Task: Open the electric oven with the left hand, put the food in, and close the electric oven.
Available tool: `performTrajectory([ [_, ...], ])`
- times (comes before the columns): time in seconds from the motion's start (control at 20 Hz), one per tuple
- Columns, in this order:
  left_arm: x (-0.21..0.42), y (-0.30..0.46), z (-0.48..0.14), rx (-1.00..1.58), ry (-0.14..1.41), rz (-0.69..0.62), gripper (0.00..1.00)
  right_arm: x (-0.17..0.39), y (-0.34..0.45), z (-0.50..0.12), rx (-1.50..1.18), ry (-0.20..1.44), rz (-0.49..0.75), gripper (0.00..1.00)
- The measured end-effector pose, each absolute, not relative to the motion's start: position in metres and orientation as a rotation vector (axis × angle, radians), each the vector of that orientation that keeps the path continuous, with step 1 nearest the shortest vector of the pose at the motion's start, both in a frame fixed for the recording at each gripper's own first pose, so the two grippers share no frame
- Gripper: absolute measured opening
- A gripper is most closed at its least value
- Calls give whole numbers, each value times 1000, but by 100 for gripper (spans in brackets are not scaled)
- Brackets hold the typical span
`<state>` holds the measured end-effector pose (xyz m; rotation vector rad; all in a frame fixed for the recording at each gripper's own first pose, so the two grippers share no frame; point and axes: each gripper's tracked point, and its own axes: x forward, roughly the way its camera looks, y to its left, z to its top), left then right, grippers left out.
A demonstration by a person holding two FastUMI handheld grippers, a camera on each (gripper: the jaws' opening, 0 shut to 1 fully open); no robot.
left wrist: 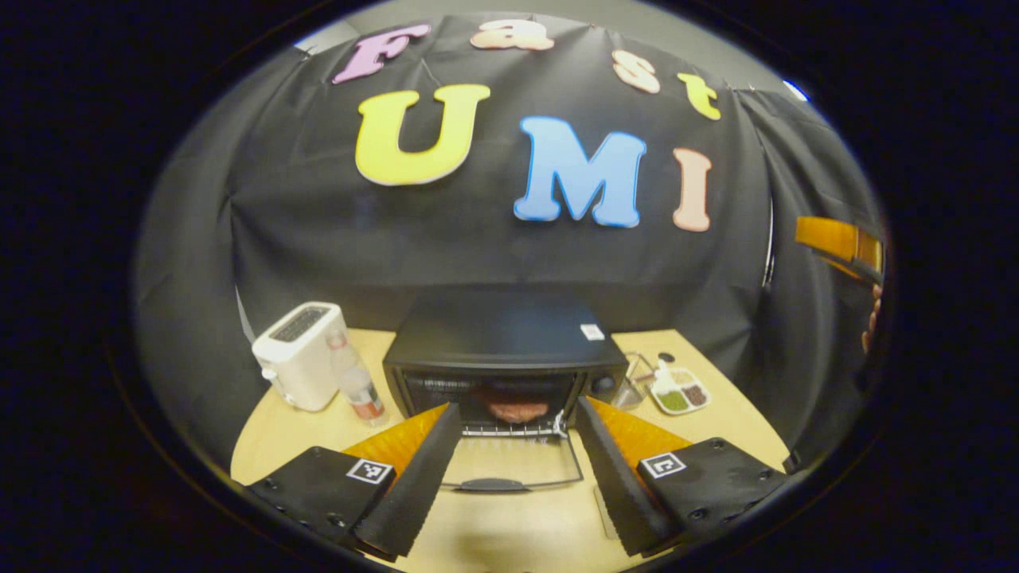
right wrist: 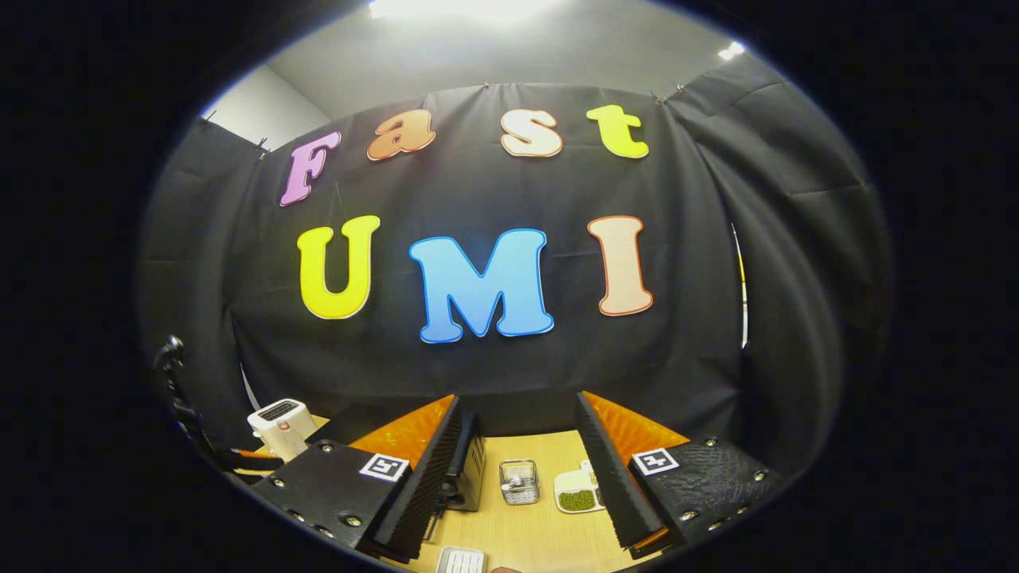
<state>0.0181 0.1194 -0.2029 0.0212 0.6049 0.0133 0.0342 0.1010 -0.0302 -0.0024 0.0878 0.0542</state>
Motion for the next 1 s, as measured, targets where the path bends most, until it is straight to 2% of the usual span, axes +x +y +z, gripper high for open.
performTrajectory([
  [0.25,-12,131,-294,100,891,-4,100,36,86,-40,8,123,36,87],
  [0.4,-36,145,-345,110,1049,9,98,38,74,-48,23,141,5,88],
  [0.45,-42,149,-357,106,1087,15,93,37,70,-52,27,151,-8,88],
  [0.55,-49,151,-377,76,1144,24,100,37,64,-60,31,155,-31,88],
  [0.75,-45,157,-408,29,1249,27,98,34,58,-69,13,173,-54,88],
  [0.95,-35,160,-427,30,1292,34,100,40,51,-65,10,163,-65,88],
  [1.0,-36,159,-432,32,1310,30,98,40,50,-65,8,164,-66,88],
])
